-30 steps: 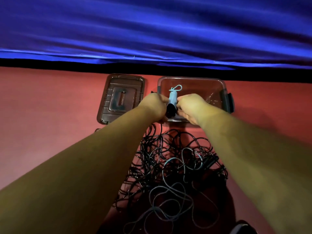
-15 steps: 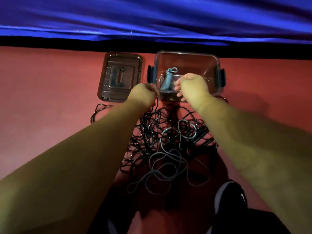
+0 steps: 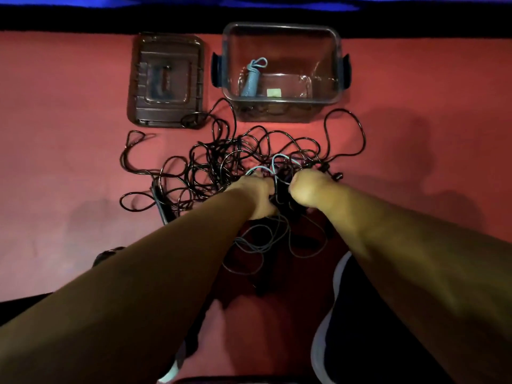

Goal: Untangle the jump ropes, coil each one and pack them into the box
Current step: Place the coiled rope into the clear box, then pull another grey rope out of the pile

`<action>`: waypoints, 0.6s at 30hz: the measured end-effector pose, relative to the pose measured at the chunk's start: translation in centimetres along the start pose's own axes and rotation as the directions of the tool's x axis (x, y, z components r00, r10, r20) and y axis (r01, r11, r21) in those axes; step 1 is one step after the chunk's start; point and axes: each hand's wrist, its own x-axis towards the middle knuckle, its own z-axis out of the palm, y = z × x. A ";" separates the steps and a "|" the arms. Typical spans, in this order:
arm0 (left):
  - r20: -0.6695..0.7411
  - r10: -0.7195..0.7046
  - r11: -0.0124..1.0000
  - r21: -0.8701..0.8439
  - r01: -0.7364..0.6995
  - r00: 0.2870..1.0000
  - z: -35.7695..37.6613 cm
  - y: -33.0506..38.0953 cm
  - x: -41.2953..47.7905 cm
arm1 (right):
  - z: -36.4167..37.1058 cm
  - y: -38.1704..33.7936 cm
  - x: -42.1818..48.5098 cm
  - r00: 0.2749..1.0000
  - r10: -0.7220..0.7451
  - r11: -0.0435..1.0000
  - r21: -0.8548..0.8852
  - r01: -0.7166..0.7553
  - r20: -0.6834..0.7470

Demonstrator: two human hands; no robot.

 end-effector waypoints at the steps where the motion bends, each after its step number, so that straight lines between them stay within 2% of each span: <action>1: 0.051 0.002 0.991 0.134 -0.008 0.999 0.4 0.1 0.0 | 0.3 0.4 0.2 0.999 -0.016 0.998 -0.067 0.019 0.048; 3: 0.070 0.043 0.941 0.334 -0.064 0.997 0.8 0.4 0.0 | 1.0 1.1 0.7 0.988 -0.030 0.985 -0.165 0.055 0.149; 6: -0.044 0.067 0.918 0.394 -0.044 0.997 1.2 0.9 -0.3 | 1.7 1.6 0.5 0.944 -0.012 0.985 -0.160 0.068 0.329; 8: -0.069 0.048 0.945 0.327 -0.023 0.996 0.9 1.1 -0.3 | 2.1 1.7 -0.1 0.910 -0.023 0.984 -0.152 0.094 0.413; 9: -0.068 0.038 0.958 0.285 -0.017 0.997 0.5 1.4 -0.2 | 2.1 1.8 -0.4 0.910 -0.047 0.982 -0.146 0.117 0.411; 13: -0.137 0.023 0.999 0.045 -0.017 0.990 -1.5 1.1 0.1 | 0.9 2.1 -1.0 0.953 -0.148 0.985 -0.051 0.167 0.265; 15: -0.242 -0.008 0.993 -0.115 -0.020 0.970 -2.3 0.7 -0.7 | 0.0 2.1 -1.2 0.965 -0.120 0.990 0.099 0.099 0.231; 18: -0.339 -0.009 0.983 -0.177 -0.055 0.941 -3.4 0.4 -1.9 | -2.1 1.2 -2.7 0.941 -0.104 0.908 0.416 -0.042 0.322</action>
